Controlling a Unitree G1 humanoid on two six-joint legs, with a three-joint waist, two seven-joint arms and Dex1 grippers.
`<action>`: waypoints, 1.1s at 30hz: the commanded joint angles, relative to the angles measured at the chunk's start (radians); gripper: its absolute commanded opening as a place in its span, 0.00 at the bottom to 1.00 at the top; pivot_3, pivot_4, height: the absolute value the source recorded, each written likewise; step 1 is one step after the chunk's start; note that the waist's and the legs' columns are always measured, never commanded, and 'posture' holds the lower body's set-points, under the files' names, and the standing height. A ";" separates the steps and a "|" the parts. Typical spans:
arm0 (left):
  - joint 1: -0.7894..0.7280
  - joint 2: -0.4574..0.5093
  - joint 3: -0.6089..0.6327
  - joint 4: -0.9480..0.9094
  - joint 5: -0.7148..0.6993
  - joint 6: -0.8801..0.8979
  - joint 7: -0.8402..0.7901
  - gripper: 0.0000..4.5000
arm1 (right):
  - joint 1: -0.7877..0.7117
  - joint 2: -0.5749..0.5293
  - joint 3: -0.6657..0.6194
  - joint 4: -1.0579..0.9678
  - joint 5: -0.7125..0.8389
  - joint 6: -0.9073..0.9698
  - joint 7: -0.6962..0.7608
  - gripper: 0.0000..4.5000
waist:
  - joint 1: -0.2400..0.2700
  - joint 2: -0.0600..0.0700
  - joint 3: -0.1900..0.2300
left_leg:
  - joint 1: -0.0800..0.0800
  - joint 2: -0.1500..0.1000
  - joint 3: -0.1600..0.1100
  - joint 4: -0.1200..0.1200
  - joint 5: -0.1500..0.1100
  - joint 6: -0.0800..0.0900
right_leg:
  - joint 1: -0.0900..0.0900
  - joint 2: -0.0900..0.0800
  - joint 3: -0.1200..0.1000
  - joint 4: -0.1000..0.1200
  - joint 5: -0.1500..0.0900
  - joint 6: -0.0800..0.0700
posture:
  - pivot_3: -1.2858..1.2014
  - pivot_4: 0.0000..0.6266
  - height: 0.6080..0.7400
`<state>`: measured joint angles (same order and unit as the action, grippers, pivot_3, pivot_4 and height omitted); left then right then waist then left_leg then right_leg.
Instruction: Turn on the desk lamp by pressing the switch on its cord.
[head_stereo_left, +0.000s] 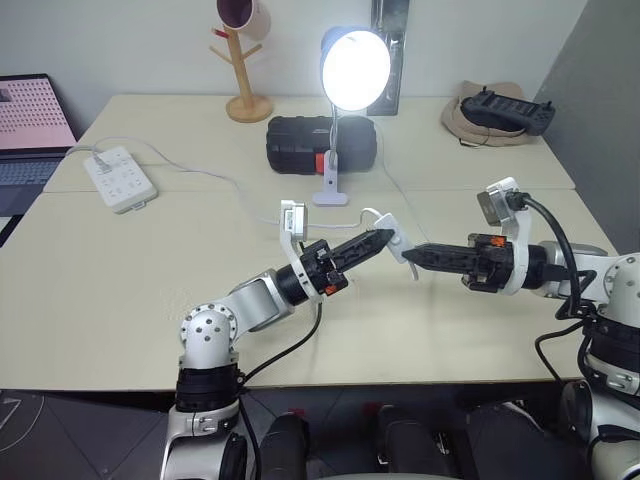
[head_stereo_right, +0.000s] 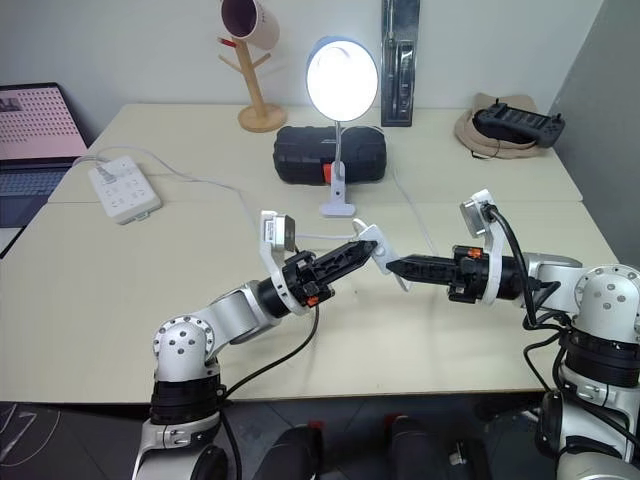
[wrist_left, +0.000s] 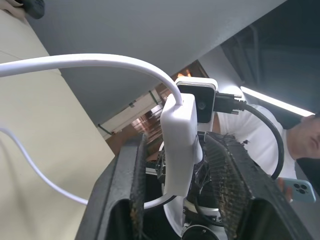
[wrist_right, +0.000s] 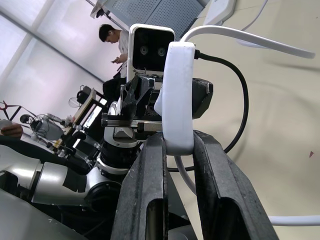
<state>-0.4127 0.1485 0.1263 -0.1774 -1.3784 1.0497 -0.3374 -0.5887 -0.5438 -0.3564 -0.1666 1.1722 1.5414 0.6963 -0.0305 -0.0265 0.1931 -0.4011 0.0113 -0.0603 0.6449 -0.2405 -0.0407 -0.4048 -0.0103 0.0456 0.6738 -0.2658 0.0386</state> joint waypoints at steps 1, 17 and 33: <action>-0.012 0.031 0.025 -0.021 -0.031 -0.003 0.004 0.62 | -0.026 -0.014 0.020 0.011 0.011 -0.043 0.020 0.08 | 0.000 0.000 0.000 | 0.000 0.000 0.000 0.000 0.000 0.000 | 0.000 0.000 0.000 0.000 0.000 0.000 | 0.52 0.24 1.00; 0.037 0.605 -0.008 -0.119 0.348 -0.134 -0.373 0.99 | -0.288 -0.047 0.543 0.405 -0.663 -0.801 0.250 0.08 | -0.019 -0.001 0.003 | 0.000 0.003 0.001 -0.002 0.000 0.000 | -0.002 0.003 0.001 -0.001 -0.001 -0.001 | 0.52 0.24 1.00; 0.016 0.716 -0.076 -0.056 0.681 -0.335 -0.602 0.99 | -0.491 0.083 0.853 0.935 -1.242 -1.494 0.432 0.08 | -0.010 0.000 0.004 | -0.015 0.002 0.003 -0.006 0.000 -0.009 | -0.016 -0.002 0.000 -0.009 0.003 -0.006 | 0.52 0.24 1.00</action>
<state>-0.3922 0.8676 0.0336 -0.2232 -0.7027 0.7320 -0.9278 -1.0530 -0.4643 0.5165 0.7433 -0.0399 0.0885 1.1293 -0.0405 -0.0263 0.1966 -0.4163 0.0136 -0.0577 0.6395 -0.2407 -0.0495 -0.4202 -0.0124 0.0447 0.6649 -0.2627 0.0330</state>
